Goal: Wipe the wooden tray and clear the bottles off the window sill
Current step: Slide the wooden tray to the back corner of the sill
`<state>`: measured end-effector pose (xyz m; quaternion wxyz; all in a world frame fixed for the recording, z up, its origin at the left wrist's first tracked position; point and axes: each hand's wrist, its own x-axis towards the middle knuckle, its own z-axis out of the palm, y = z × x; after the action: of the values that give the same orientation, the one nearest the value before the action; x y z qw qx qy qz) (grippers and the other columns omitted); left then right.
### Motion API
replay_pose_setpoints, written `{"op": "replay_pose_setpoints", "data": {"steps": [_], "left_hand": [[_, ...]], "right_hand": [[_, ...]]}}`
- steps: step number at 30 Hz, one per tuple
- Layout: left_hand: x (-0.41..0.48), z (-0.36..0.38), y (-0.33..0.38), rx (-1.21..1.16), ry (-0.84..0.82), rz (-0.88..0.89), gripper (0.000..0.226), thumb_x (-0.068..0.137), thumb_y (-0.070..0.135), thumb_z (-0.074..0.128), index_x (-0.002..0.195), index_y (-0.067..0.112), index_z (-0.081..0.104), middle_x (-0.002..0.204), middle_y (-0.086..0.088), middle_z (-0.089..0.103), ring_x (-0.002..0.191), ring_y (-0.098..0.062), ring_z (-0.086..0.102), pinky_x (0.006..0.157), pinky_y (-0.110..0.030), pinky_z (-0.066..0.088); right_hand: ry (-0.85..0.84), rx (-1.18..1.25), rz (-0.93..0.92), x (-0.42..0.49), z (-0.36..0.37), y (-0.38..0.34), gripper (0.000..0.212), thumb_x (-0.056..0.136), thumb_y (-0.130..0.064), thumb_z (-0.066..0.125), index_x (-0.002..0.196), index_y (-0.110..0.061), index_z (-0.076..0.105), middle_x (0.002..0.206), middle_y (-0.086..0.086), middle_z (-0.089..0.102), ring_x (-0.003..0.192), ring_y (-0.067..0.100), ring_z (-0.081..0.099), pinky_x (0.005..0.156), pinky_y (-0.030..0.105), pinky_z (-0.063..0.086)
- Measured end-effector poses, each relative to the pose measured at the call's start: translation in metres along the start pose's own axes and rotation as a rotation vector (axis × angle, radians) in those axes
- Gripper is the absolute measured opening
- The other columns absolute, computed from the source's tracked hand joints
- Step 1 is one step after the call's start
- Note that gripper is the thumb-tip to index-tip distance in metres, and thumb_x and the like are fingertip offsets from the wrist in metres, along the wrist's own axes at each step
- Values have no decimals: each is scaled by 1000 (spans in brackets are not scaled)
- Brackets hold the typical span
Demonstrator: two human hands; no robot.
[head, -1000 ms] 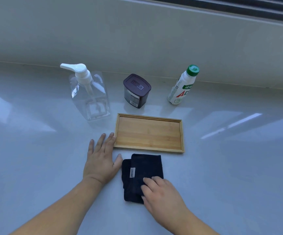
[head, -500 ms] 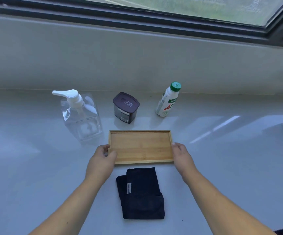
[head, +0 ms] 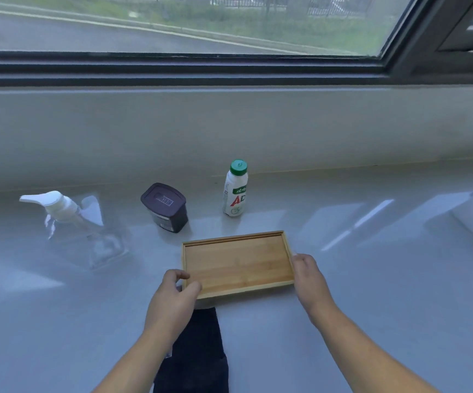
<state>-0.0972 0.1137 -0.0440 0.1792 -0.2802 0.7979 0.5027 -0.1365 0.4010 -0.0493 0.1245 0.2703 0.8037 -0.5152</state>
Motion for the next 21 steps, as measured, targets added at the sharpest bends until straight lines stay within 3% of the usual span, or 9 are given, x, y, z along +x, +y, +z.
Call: {"op": "replay_pose_setpoints", "data": {"steps": [2,5,9,13,16,18,21], "left_hand": [[-3,24,16,6,-14,2,31,70,54,53,101,49,51,108,14,64,74,-13,68,61,-32,47],[-3,60,41,14,-29,9,28,70,52,55,97,52,51,96,12,67,73,-20,69,62,-34,50],[4,101,72,17,-39,51,27,71,56,56,97,53,50,88,11,68,77,-22,70,61,-34,52],[10,136,103,31,-22,61,35,70,67,53,100,49,51,100,15,66,77,-14,68,61,-33,51],[15,157,122,20,-12,67,48,70,81,47,100,44,54,108,11,64,93,-10,62,71,-35,47],[16,167,135,-11,-8,79,61,70,90,40,100,39,56,107,12,64,98,-8,59,76,-37,45],[19,180,154,-35,13,84,72,69,95,29,98,36,56,101,10,64,94,-8,58,72,-36,43]], "right_hand": [[8,4,0,12,-27,5,31,103,-53,39,118,-33,56,111,-22,58,101,-5,51,84,33,40],[23,16,-8,31,-65,8,32,103,-57,38,115,-34,56,109,-22,59,99,-6,52,76,25,40],[34,30,-29,54,-108,10,38,96,-70,35,113,-41,53,108,-28,56,98,-10,49,83,27,38],[44,54,-51,80,-139,8,63,81,-85,30,118,-39,51,106,-29,55,100,0,52,93,33,35],[45,72,-62,98,-159,4,77,77,-89,27,121,-33,55,109,-24,58,111,12,53,95,35,35],[31,71,-69,110,-169,0,88,76,-93,24,128,-30,57,113,-21,59,114,14,53,96,36,36],[0,62,-83,126,-180,-6,94,75,-96,19,132,-31,55,111,-24,56,114,12,51,97,36,35]]}}
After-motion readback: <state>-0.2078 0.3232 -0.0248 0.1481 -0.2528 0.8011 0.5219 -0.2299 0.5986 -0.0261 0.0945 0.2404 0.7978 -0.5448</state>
